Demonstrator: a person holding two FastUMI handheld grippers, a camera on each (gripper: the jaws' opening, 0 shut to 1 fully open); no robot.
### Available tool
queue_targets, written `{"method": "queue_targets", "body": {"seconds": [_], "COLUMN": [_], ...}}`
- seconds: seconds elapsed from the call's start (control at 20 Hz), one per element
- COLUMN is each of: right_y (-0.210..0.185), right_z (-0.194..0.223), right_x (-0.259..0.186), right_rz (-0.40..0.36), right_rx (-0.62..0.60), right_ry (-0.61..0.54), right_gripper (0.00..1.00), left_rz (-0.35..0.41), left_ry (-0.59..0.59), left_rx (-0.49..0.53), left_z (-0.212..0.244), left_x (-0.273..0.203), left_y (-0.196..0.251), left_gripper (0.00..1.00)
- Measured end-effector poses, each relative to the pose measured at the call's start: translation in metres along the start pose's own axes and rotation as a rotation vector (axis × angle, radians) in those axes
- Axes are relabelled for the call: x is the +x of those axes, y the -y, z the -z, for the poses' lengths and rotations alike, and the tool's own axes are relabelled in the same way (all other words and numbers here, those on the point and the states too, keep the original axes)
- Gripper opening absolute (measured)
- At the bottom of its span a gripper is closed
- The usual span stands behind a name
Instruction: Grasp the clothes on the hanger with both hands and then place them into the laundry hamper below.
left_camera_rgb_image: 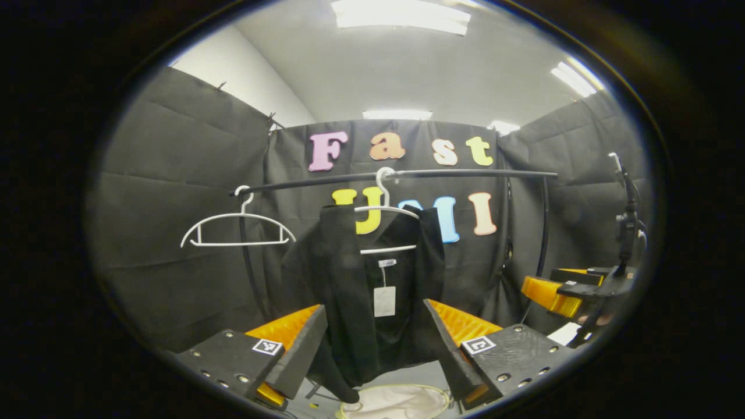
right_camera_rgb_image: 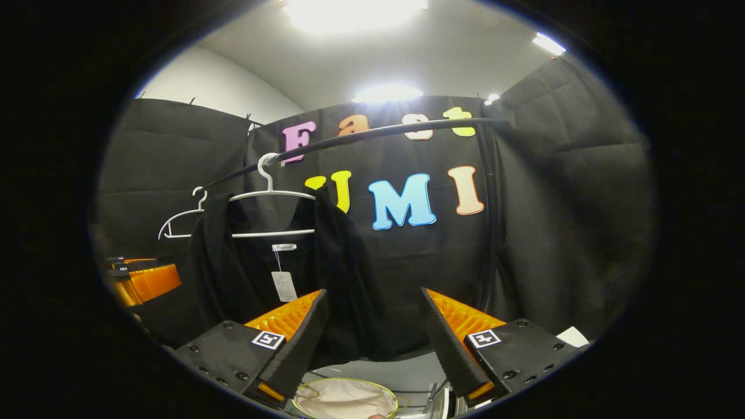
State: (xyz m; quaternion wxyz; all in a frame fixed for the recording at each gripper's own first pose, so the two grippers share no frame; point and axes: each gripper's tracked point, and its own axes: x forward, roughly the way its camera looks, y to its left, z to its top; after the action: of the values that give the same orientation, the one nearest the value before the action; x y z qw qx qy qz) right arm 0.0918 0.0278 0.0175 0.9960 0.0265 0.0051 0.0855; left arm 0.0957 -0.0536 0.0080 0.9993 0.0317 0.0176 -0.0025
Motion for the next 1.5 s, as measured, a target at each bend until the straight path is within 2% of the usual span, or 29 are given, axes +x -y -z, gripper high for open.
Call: {"method": "queue_targets", "body": {"seconds": [0.15,0.35,0.4,0.45,0.5,0.55,0.6,0.7,0.75,0.8,0.95,1.0,1.15,1.25,1.3,1.4,1.45,1.5], "right_y": [0.0,-0.009,-0.014,-0.021,-0.027,-0.032,-0.038,-0.05,-0.055,-0.061,-0.076,-0.08,-0.092,-0.096,-0.097,-0.097,-0.097,-0.097], "right_z": [-0.001,0.001,0.001,0.001,-0.001,-0.002,-0.001,-0.004,-0.004,-0.005,-0.006,-0.007,-0.009,-0.01,-0.01,-0.007,-0.006,-0.005], "right_x": [0.033,0.074,0.083,0.093,0.103,0.113,0.122,0.137,0.146,0.155,0.179,0.186,0.204,0.214,0.22,0.228,0.231,0.236], "right_rz": [-0.051,-0.137,-0.167,-0.195,-0.221,-0.245,-0.27,-0.31,-0.327,-0.34,-0.372,-0.383,-0.407,-0.411,-0.411,-0.399,-0.392,-0.386], "right_rx": [0.016,0.018,0.021,0.023,0.025,0.028,0.031,0.032,0.032,0.031,0.043,0.05,0.062,0.057,0.057,0.052,0.047,0.039], "right_ry": [-0.014,-0.029,-0.032,-0.032,-0.03,-0.03,-0.03,-0.027,-0.025,-0.023,-0.019,-0.02,-0.018,-0.015,-0.015,-0.017,-0.017,-0.017], "right_gripper": [0.98,0.97,0.93,0.98,0.93,0.98,0.93,0.93,0.98,0.98,0.98,0.93,0.93,0.92,0.98,0.98,0.92,0.98], "left_rz": [-0.052,-0.163,-0.192,-0.222,-0.248,-0.268,-0.291,-0.333,-0.356,-0.382,-0.442,-0.451,-0.469,-0.483,-0.495,-0.515,-0.522,-0.526], "left_ry": [0.0,0.008,0.006,0.005,0.001,-0.003,-0.005,-0.009,-0.015,-0.02,-0.029,-0.031,-0.031,-0.033,-0.035,-0.043,-0.047,-0.048], "left_rx": [0.0,0.01,0.005,-0.005,-0.017,-0.03,-0.042,-0.052,-0.051,-0.048,-0.059,-0.071,-0.096,-0.102,-0.101,-0.097,-0.097,-0.098], "left_z": [-0.007,-0.013,-0.012,-0.01,-0.007,-0.006,-0.004,-0.004,-0.004,-0.004,-0.002,-0.001,-0.002,-0.003,-0.002,-0.001,-0.001,0.0], "left_x": [0.024,0.049,0.055,0.059,0.064,0.068,0.072,0.083,0.088,0.091,0.105,0.11,0.122,0.128,0.131,0.137,0.14,0.144], "left_y": [0.006,0.001,-0.002,-0.005,-0.007,-0.008,-0.01,-0.015,-0.019,-0.023,-0.033,-0.034,-0.04,-0.046,-0.05,-0.057,-0.059,-0.061], "left_gripper": [0.95,0.95,0.95,0.95,0.95,0.95,0.95,0.95,0.95,0.95,0.95,0.95,0.95,0.95,0.95,0.95,0.95,0.95]}}
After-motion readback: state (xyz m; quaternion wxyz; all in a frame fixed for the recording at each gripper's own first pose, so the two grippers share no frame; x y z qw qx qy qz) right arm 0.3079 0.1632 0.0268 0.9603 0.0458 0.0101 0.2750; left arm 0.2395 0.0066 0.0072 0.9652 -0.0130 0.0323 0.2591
